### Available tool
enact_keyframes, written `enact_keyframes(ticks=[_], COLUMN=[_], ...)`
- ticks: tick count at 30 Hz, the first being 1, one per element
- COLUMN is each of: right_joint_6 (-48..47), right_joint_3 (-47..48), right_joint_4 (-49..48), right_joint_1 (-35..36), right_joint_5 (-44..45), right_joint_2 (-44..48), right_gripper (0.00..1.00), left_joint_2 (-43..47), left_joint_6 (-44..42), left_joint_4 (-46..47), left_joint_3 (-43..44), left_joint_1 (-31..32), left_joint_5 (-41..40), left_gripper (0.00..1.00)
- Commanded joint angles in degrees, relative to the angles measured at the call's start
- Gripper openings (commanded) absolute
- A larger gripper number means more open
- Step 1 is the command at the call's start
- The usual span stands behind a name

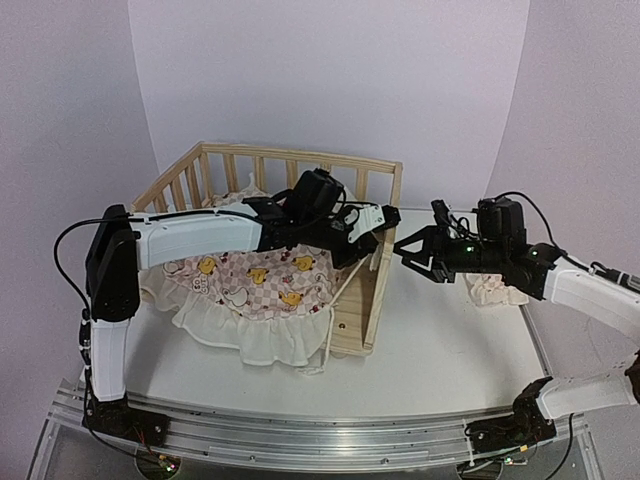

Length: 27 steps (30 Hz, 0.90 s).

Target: Set up the pet bed

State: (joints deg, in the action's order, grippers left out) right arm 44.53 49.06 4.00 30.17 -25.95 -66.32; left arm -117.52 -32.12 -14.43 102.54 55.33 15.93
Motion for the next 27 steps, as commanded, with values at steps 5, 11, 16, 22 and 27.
enact_keyframes(ticks=[5, 11, 16, 22, 27], right_joint_6=[9.74, 10.67, 10.98, 12.62, 12.85], right_joint_3=[-4.02, -3.7, -4.58, -4.7, -6.12], right_joint_4=[-11.6, -19.16, -19.79, -22.46, -22.39], right_joint_1=[-0.02, -0.02, -0.03, -0.01, -0.03], right_joint_5=[-0.63, -7.21, -7.33, -9.14, -9.1], right_joint_2=[-4.39, -6.44, -6.33, -8.38, -6.79], right_gripper=[0.45, 0.49, 0.52, 0.41, 0.16], left_joint_2=[5.57, 8.3, 8.95, 7.75, 7.54], left_joint_6=[12.28, 13.81, 19.0, 22.08, 23.15], left_joint_4=[7.87, 12.23, 13.18, 13.71, 14.18], left_joint_3=[-4.39, -10.4, -10.83, -9.62, -9.8], left_joint_1=[4.3, 7.64, 7.6, 7.59, 6.77], left_joint_5=[-8.49, -8.13, -3.35, 1.7, 0.61], left_gripper=[0.0, 0.0, 0.0, 0.0, 0.0])
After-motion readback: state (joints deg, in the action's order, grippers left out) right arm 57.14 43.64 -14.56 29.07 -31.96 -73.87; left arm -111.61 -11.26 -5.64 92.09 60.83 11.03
